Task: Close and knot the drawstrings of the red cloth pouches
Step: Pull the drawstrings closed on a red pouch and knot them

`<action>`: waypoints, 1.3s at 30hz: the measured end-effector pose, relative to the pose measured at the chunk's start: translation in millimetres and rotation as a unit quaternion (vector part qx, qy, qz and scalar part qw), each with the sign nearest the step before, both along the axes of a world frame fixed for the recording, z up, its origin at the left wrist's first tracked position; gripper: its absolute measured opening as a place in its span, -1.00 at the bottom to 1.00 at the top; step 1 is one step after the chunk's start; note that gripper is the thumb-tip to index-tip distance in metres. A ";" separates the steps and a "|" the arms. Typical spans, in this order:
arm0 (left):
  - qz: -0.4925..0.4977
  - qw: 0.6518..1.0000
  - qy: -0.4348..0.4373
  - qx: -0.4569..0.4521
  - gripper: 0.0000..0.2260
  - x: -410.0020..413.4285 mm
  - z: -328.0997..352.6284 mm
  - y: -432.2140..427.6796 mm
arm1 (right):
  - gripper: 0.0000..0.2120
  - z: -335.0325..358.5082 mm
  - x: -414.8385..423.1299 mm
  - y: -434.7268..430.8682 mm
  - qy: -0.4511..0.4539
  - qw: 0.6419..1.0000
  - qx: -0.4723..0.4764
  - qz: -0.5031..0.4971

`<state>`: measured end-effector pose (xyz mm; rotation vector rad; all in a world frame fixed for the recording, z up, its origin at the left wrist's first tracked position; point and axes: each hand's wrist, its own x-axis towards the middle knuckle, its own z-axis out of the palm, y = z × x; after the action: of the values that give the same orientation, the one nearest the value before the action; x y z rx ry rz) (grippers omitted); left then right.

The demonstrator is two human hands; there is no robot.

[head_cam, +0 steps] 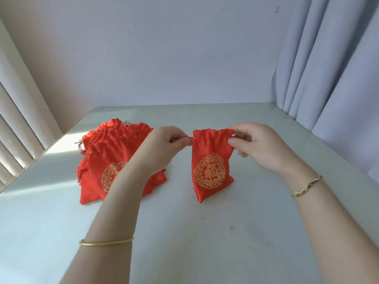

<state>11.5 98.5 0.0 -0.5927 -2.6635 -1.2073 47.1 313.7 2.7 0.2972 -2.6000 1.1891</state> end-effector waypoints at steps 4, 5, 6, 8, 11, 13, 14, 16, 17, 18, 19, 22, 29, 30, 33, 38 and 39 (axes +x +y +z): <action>0.008 1.000 0.012 -0.017 -0.87 2.8 1.1 -4.5 | -0.88 -0.7 4.2 3.9 -0.040 0.996 -0.076 -0.002; 0.011 1.000 0.016 -0.018 -0.86 3.2 2.1 -5.8 | -0.88 -1.2 4.0 4.4 -0.049 0.995 -0.091 0.002; 0.015 0.999 0.019 -0.020 -0.85 3.5 3.6 -7.2 | -0.88 -1.3 4.0 5.0 -0.056 0.993 -0.103 0.007; 0.024 0.999 0.028 -0.040 -0.84 4.6 5.4 -10.1 | -0.89 -2.0 4.3 6.9 -0.068 0.991 -0.114 0.012; 0.048 0.996 0.044 -0.066 -0.85 6.0 6.9 -14.8 | -0.95 -2.4 5.5 11.1 -0.082 0.989 -0.121 0.004; 0.071 0.994 0.045 -0.063 -0.87 4.5 6.8 -17.9 | -0.93 -3.5 5.7 12.9 -0.082 0.990 -0.115 -0.002; 0.084 0.994 0.043 -0.061 -0.88 3.8 6.8 -19.1 | -0.89 -4.5 5.3 12.8 -0.079 0.990 -0.114 -0.005; 0.092 0.994 0.038 -0.046 -0.86 3.4 6.6 -19.8 | -0.80 -6.6 4.4 11.6 -0.078 0.987 -0.141 -0.006; 0.092 0.995 0.034 -0.035 -0.83 3.1 6.4 -19.9 | -0.76 -7.6 3.5 11.5 -0.082 0.980 -0.179 -0.008; 0.096 0.995 0.029 -0.020 -0.79 3.4 6.0 -20.6 | -0.74 -8.5 2.5 12.0 -0.086 0.970 -0.229 -0.014; 0.107 0.994 0.024 0.000 -0.77 3.5 5.9 -21.8 | -0.73 -9.3 1.4 13.5 -0.090 0.954 -0.284 -0.026; 0.162 0.984 0.003 0.078 -0.76 5.4 8.3 -26.0 | -0.73 -10.9 -0.5 17.9 -0.098 0.889 -0.439 -0.086; -0.062 0.862 -0.145 0.482 -0.71 28.9 33.5 9.5 | -0.73 11.3 6.4 0.6 -0.047 0.890 -0.451 -0.050; -0.077 0.860 -0.150 0.482 -0.71 32.3 35.2 15.7 | -0.73 16.2 8.6 -3.2 -0.037 0.896 -0.441 -0.031; -0.063 0.880 -0.141 0.449 -0.77 40.7 35.1 30.8 | -0.73 28.5 15.9 -14.5 -0.005 0.918 -0.397 0.018; -0.080 0.949 -0.123 0.279 -0.84 46.2 36.2 33.9 | -0.73 42.8 27.0 -26.0 0.048 0.952 -0.299 0.051; -0.086 0.957 -0.118 0.251 -0.81 47.8 37.3 34.7 | -0.73 43.8 28.6 -27.5 0.055 0.956 -0.284 0.059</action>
<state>59.3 133.2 37.3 -0.6289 -2.3558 -2.0262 75.8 286.2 46.5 0.3822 -2.0534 1.8309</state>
